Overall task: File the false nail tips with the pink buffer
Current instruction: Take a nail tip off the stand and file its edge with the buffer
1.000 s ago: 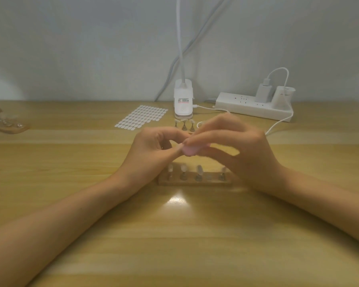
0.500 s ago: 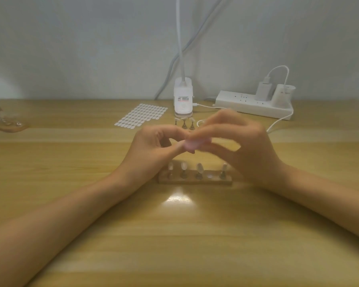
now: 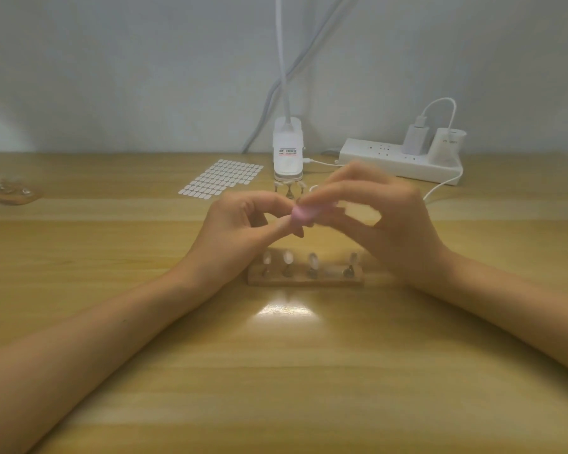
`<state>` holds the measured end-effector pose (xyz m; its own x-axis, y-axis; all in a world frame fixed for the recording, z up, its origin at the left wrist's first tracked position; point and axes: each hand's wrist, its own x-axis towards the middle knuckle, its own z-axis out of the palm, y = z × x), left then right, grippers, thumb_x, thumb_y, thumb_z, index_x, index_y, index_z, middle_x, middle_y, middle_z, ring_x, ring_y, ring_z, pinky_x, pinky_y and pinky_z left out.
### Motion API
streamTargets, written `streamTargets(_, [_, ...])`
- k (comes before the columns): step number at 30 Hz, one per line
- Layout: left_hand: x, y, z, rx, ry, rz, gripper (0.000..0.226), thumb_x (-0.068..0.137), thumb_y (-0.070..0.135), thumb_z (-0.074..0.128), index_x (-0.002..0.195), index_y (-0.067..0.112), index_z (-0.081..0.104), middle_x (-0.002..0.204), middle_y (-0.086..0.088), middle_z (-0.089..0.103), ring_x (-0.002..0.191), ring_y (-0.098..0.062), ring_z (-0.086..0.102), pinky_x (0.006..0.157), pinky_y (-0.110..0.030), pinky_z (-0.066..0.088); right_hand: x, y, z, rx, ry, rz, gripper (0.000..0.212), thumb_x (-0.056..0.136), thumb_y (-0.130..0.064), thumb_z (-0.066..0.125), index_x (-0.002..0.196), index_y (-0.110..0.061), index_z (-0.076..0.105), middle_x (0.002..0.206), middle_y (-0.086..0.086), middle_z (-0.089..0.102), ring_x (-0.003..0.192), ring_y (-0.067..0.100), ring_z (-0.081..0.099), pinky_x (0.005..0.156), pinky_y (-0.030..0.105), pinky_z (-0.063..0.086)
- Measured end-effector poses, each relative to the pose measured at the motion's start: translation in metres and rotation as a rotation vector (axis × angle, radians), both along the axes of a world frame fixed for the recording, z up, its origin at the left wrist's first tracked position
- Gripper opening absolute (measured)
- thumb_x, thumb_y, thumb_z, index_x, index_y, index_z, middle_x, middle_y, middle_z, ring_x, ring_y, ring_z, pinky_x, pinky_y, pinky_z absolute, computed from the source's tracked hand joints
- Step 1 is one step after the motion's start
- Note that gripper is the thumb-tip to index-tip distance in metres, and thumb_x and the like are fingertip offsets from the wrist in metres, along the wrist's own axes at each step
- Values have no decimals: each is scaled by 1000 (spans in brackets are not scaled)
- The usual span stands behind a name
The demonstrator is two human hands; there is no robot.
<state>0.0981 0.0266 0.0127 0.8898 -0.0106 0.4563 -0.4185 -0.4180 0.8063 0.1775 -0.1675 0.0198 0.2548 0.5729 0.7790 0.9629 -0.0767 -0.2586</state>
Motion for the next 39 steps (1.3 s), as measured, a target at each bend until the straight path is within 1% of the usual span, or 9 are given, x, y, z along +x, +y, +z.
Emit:
streamTargets(5, [-1, 0, -2, 11, -20, -12, 11, 86, 28, 70, 83, 20, 76, 53, 20, 61, 43, -3, 32, 46, -15, 27, -3, 1, 0, -5, 6, 28, 17, 88, -8, 76, 105, -6, 77, 92, 11, 69, 86, 21, 67, 78, 31, 54])
streamTargets(9, [-1, 1, 0, 7, -21, 1, 8, 89, 20, 72, 85, 15, 78, 64, 14, 69, 42, 1, 41, 49, -11, 31, 1, -2, 3, 21, 53, -20, 18, 88, -9, 75, 106, -6, 77, 93, 12, 69, 86, 21, 67, 78, 39, 55])
streamTargets(20, [0, 0, -1, -17, -9, 6, 13, 83, 32, 71, 84, 20, 78, 62, 18, 66, 46, -1, 37, 49, -14, 31, -4, 1, -1, -9, 8, 31, 17, 88, -8, 75, 105, -6, 77, 91, 12, 68, 85, 23, 67, 77, 36, 55])
streamTargets(23, [1, 2, -1, -16, 0, 8, 6, 87, 21, 74, 84, 18, 78, 70, 12, 73, 46, 1, 45, 53, -15, 38, 2, -2, 2, 21, 54, -40, 17, 89, -10, 75, 105, -7, 77, 92, 12, 69, 86, 22, 67, 77, 40, 54])
streamTargets(28, [1, -1, -2, -4, -1, 6, 10, 88, 21, 73, 83, 14, 77, 62, 15, 68, 46, 1, 44, 51, -15, 36, 0, 1, 1, 24, 41, 0, 17, 89, -10, 75, 105, -8, 77, 91, 11, 69, 85, 19, 66, 76, 32, 53])
streamTargets(30, [0, -2, 0, -24, 1, 4, 6, 88, 14, 74, 85, 13, 78, 72, 7, 75, 54, -2, 58, 54, -25, 47, 3, -2, 3, 35, 80, -43, 17, 89, -12, 75, 105, -9, 77, 91, 11, 70, 85, 20, 66, 76, 36, 53])
streamTargets(33, [0, -2, 0, -36, -6, 13, 17, 84, 28, 73, 87, 12, 79, 80, 1, 77, 67, -46, 61, 66, -53, 51, -2, 1, -1, 18, 53, 10, 17, 88, -10, 76, 105, -8, 77, 91, 12, 69, 85, 21, 66, 77, 28, 52])
streamTargets(36, [0, -2, 1, -31, 0, 8, 16, 85, 28, 72, 87, 14, 79, 76, 3, 76, 64, -41, 62, 66, -48, 53, -1, 1, 0, 24, 50, 19, 18, 88, -10, 75, 106, -7, 77, 91, 12, 69, 85, 21, 67, 77, 33, 55])
streamTargets(39, [-1, -2, 1, -45, 3, 16, 11, 85, 25, 76, 88, 14, 80, 82, -4, 78, 80, -47, 66, 76, -63, 53, -2, 0, 1, 26, 62, 8, 19, 87, -9, 76, 106, -7, 76, 91, 12, 68, 85, 19, 67, 76, 37, 55])
